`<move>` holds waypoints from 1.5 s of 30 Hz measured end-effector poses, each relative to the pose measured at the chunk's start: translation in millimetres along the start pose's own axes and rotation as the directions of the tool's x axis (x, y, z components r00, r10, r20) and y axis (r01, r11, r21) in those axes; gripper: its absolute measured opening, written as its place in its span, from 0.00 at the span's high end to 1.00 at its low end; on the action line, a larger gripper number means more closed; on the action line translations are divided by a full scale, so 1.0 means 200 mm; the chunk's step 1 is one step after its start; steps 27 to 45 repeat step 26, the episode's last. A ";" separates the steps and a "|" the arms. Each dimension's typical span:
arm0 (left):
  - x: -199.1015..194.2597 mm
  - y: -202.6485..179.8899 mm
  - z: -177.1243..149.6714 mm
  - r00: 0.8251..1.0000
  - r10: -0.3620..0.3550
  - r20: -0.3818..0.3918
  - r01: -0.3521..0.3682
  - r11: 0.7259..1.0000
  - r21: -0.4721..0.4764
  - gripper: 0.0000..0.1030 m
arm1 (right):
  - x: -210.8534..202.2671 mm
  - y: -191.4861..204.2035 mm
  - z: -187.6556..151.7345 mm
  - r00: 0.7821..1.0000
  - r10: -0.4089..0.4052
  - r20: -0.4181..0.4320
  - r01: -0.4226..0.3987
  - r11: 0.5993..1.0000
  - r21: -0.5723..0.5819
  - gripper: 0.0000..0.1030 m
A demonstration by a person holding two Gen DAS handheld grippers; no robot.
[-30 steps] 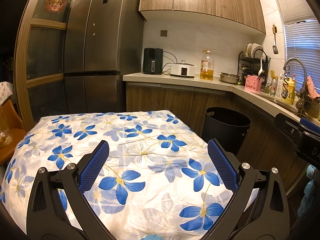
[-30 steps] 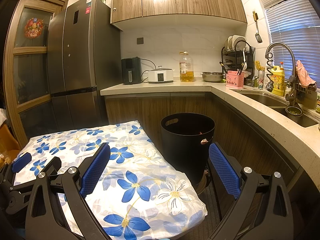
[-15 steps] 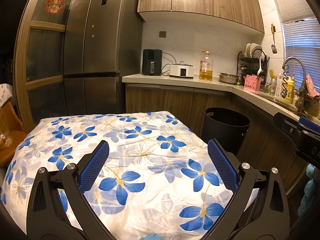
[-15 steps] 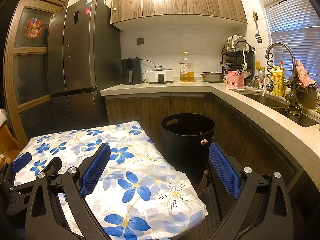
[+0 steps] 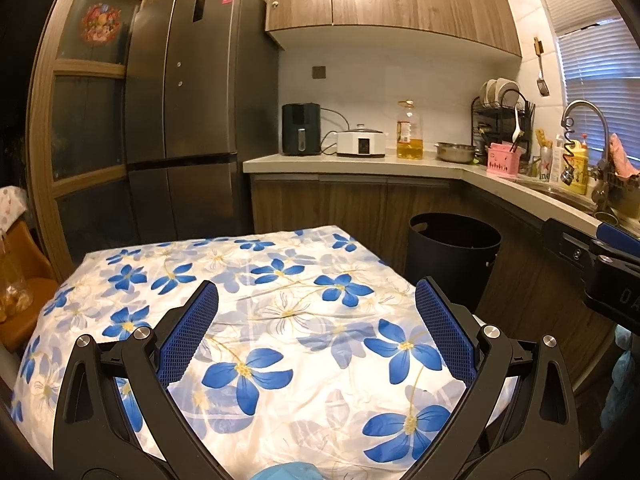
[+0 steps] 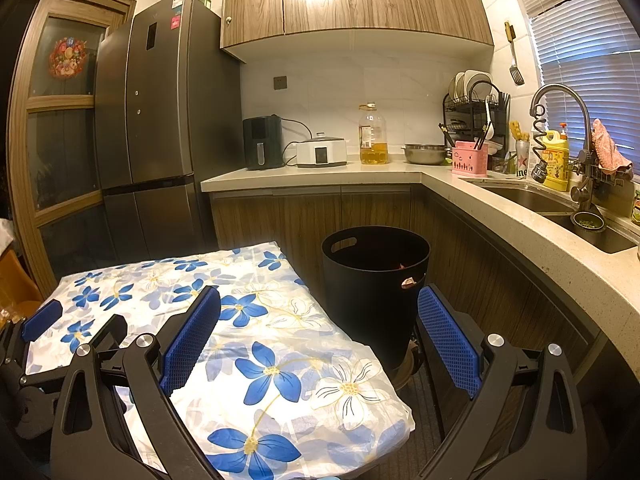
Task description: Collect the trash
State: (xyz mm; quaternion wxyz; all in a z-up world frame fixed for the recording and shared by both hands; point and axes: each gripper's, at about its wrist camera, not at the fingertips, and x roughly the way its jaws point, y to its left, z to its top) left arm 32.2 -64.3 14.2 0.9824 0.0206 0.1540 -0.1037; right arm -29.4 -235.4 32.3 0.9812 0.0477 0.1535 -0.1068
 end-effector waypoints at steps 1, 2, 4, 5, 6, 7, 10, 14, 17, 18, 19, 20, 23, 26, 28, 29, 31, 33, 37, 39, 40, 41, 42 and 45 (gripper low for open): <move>0.00 0.00 0.00 1.000 -0.006 -0.001 0.006 1.000 -0.003 0.06 | 0.00 0.00 0.00 1.000 0.000 0.001 0.000 1.000 0.000 0.07; 0.00 0.00 0.00 1.000 -0.015 -0.003 0.015 1.000 -0.010 0.06 | 0.00 0.00 0.00 1.000 0.000 0.000 0.000 1.000 0.000 0.07; 0.01 0.01 0.00 1.000 -0.026 -0.009 0.026 0.999 -0.019 0.06 | 0.00 0.00 0.00 1.000 0.000 0.000 0.000 1.000 0.000 0.07; 0.01 0.01 -0.01 1.000 -0.025 -0.009 0.024 1.000 -0.020 0.06 | 0.00 0.00 0.00 1.000 0.000 0.000 0.000 1.000 0.000 0.07; 0.01 0.02 -0.01 1.000 -0.023 -0.009 0.023 1.000 -0.020 0.06 | 0.00 0.00 0.00 1.000 0.000 0.000 0.000 1.000 0.001 0.07; 0.01 0.01 -0.01 1.000 -0.020 -0.008 0.020 1.000 -0.020 0.06 | 0.00 -0.01 0.00 1.000 0.001 0.000 -0.001 1.000 0.000 0.07; 0.01 0.02 -0.02 1.000 -0.014 -0.003 0.014 1.000 -0.022 0.06 | 0.00 -0.01 0.00 1.000 0.001 0.000 -0.001 1.000 0.000 0.07; 0.00 0.02 -0.03 1.000 -0.011 0.006 0.011 1.000 -0.019 0.06 | 0.00 -0.01 0.00 1.000 0.000 -0.001 0.000 1.000 0.001 0.07; -0.01 0.02 -0.03 1.000 -0.005 0.007 0.005 1.000 -0.020 0.06 | 0.00 0.00 0.00 1.000 -0.002 -0.001 0.002 1.000 0.004 0.07; -0.01 0.01 -0.03 1.000 0.002 0.005 -0.002 1.000 -0.022 0.06 | 0.00 0.00 0.00 1.000 -0.002 -0.001 0.002 1.000 0.005 0.07; 0.00 0.02 -0.03 1.000 0.009 -0.003 -0.009 1.000 -0.028 0.06 | -0.01 0.00 0.00 1.000 -0.002 0.000 0.002 1.000 0.005 0.07; 0.00 0.02 -0.03 1.000 0.009 -0.006 -0.009 0.999 -0.034 0.06 | -0.01 0.00 0.00 1.000 -0.002 0.000 0.002 1.000 0.004 0.07; 0.00 0.04 -0.03 1.000 -0.004 -0.012 0.003 0.998 -0.060 0.06 | -0.01 0.00 0.00 1.000 -0.002 0.001 0.002 1.000 0.005 0.07; 0.01 0.05 -0.03 1.000 -0.002 -0.027 0.000 0.997 -0.071 0.06 | -0.01 0.00 0.00 1.000 -0.001 -0.001 0.001 1.000 0.007 0.07; 0.01 0.05 -0.03 1.000 -0.002 -0.027 0.000 0.997 -0.071 0.06 | -0.01 0.00 0.00 1.000 -0.001 -0.001 0.001 1.000 0.007 0.07; 0.01 0.05 -0.03 1.000 -0.002 -0.027 0.000 0.997 -0.071 0.06 | -0.01 0.00 0.00 1.000 -0.001 -0.001 0.001 1.000 0.007 0.07; 0.01 0.05 -0.03 1.000 -0.002 -0.027 0.000 0.997 -0.071 0.06 | -0.01 0.00 0.00 1.000 -0.001 -0.001 0.001 1.000 0.007 0.07; 0.01 0.05 -0.03 1.000 -0.002 -0.027 0.000 0.997 -0.071 0.06 | -0.01 0.00 0.00 1.000 -0.001 -0.001 0.001 1.000 0.007 0.07; 0.01 0.05 -0.03 1.000 -0.002 -0.027 0.000 0.997 -0.071 0.06 | -0.01 0.00 0.00 1.000 -0.001 -0.001 0.001 1.000 0.007 0.07; 0.01 0.05 -0.03 1.000 -0.002 -0.027 0.000 0.997 -0.071 0.06 | -0.01 0.00 0.00 1.000 -0.001 -0.001 0.001 1.000 0.007 0.07; 0.01 0.05 -0.03 1.000 -0.002 -0.027 0.000 0.997 -0.071 0.06 | -0.01 0.00 0.00 1.000 -0.001 -0.001 0.001 1.000 0.007 0.07; 0.01 0.05 -0.03 1.000 -0.002 -0.027 0.000 0.997 -0.071 0.06 | -0.01 0.00 0.00 1.000 -0.001 -0.001 0.001 1.000 0.007 0.07; 0.01 0.05 -0.03 1.000 -0.002 -0.027 0.000 0.997 -0.071 0.06 | -0.01 0.00 0.00 1.000 -0.001 -0.001 0.001 1.000 0.007 0.07; 0.01 0.05 -0.03 1.000 -0.002 -0.027 0.000 0.997 -0.071 0.06 | -0.01 0.00 0.00 1.000 -0.001 -0.001 0.001 1.000 0.007 0.07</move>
